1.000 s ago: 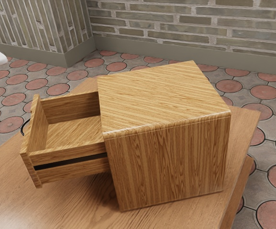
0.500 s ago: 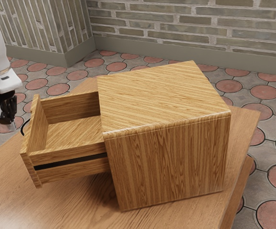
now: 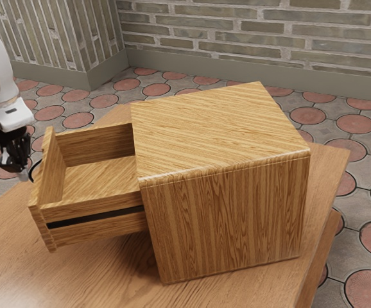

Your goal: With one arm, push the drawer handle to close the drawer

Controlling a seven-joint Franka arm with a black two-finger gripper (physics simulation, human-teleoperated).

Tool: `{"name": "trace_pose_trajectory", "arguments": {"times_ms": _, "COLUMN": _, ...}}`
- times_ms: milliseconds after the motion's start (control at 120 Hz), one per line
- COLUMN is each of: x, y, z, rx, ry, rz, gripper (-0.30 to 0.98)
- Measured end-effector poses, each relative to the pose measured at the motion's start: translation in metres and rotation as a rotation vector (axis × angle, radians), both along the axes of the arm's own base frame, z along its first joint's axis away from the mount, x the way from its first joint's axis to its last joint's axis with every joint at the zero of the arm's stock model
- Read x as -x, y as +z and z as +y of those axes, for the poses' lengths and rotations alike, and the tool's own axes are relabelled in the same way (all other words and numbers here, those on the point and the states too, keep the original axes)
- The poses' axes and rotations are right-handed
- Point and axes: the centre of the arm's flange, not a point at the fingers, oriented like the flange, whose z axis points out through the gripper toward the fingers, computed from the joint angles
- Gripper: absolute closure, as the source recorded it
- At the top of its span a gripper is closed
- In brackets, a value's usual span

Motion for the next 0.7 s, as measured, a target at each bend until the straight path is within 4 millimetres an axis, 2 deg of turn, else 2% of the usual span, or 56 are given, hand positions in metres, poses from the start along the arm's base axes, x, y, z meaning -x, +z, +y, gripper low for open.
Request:
{"name": "trace_pose_trajectory", "arguments": {"times_ms": 308, "x": -0.006, "y": 0.000, "z": -0.001, "rx": 0.002, "ry": 0.053, "rz": -0.001, "gripper": 0.79}}
{"name": "trace_pose_trajectory", "arguments": {"times_ms": 567, "x": -0.023, "y": 0.004, "z": -0.006, "rx": -0.003, "ry": 0.091, "rz": -0.007, "gripper": 0.79}}
{"name": "trace_pose_trajectory", "arguments": {"times_ms": 700, "x": -0.032, "y": 0.004, "z": -0.016, "rx": 0.001, "ry": 0.096, "rz": -0.006, "gripper": 0.79}}
